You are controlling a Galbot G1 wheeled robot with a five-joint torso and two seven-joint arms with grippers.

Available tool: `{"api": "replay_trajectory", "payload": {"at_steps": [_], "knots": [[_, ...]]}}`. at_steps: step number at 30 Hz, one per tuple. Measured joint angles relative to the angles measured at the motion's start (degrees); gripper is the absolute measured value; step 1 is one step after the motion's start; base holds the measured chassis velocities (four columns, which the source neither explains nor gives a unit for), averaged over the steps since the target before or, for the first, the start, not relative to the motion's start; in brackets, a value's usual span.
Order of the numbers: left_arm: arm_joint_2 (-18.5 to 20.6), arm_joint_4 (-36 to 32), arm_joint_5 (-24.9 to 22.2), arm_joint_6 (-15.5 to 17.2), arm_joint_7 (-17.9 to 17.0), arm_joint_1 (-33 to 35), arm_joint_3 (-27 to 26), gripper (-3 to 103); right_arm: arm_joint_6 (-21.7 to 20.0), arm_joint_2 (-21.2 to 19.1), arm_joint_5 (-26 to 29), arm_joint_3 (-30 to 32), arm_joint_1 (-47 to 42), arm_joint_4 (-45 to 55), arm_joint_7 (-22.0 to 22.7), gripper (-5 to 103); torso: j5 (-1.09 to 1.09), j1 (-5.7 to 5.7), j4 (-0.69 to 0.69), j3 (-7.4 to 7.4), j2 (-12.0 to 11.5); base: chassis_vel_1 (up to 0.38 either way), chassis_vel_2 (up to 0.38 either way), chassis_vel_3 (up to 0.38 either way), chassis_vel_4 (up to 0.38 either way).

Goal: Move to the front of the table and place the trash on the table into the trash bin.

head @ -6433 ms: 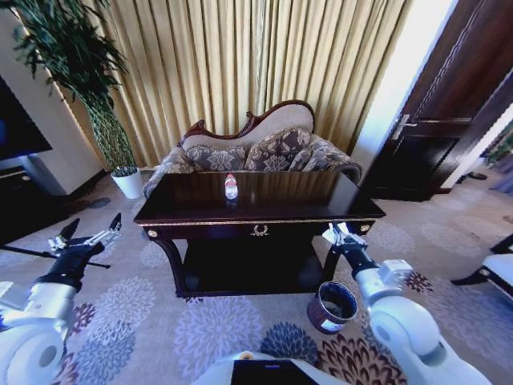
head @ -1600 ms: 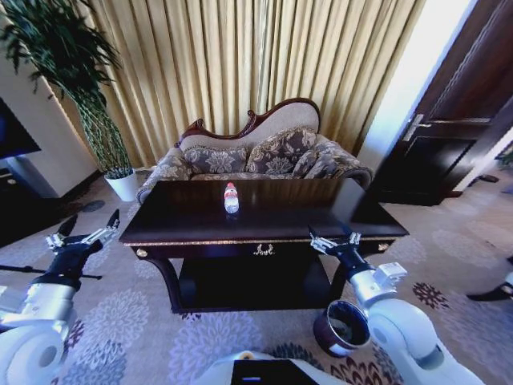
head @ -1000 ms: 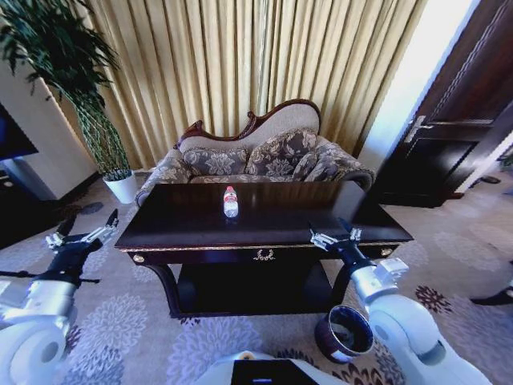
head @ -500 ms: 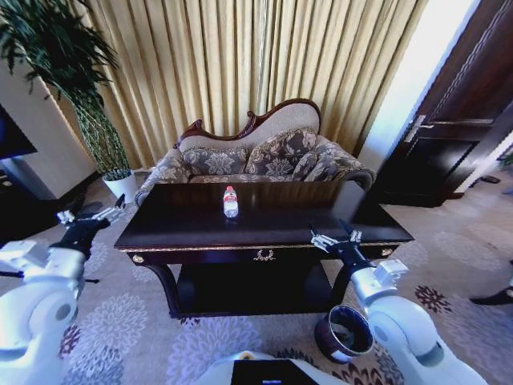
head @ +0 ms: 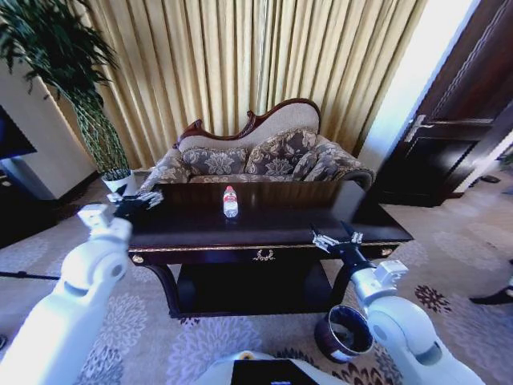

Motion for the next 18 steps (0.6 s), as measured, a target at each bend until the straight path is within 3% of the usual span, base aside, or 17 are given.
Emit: {"api": "replay_trajectory", "payload": {"at_steps": [10, 18], "knots": [[-3.2, 8.2, -0.3, 0.1, -4.5, -13.6, 17.0, 100, 0.3, 0.0, 0.2, -0.6, 1.6, -3.3, -0.1, 100, 0.00, 0.00, -0.02, 0.00, 0.0, 0.000, 0.000, 0.000, 0.000], [-7.3, 10.7, -5.3, 5.0, -10.1, -24.1, 25.6, 100, 0.9, 0.1, 0.2, -0.7, 2.5, -5.1, -0.1, 100, 0.01, 0.00, -0.02, -0.01, 0.0, 0.000, 0.000, 0.000, 0.000]]}}
